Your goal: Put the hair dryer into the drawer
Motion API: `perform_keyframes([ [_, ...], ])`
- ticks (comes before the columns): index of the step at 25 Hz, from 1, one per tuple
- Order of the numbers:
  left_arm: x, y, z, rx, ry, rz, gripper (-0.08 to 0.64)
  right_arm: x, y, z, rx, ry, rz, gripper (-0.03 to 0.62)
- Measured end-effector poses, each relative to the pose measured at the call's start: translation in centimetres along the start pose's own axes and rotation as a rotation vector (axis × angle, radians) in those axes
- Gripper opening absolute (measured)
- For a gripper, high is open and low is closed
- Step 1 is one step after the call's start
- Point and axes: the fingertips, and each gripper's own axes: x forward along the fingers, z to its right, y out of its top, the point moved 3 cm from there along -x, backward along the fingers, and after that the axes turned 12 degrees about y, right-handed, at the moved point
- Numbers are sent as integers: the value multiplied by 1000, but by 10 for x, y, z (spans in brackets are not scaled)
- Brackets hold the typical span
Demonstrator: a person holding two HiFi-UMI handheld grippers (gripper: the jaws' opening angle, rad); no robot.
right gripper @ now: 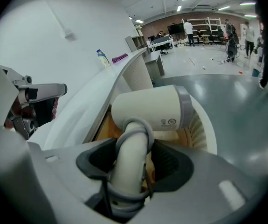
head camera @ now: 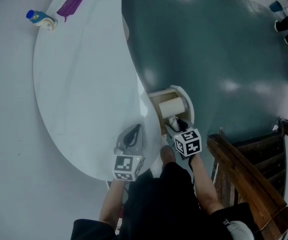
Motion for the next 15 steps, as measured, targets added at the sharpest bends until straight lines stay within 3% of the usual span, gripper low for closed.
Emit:
perform_keyframes([
  [15, 2, -16, 1, -39, 5, -44, 6, 49, -16, 17, 50, 21, -76, 238],
])
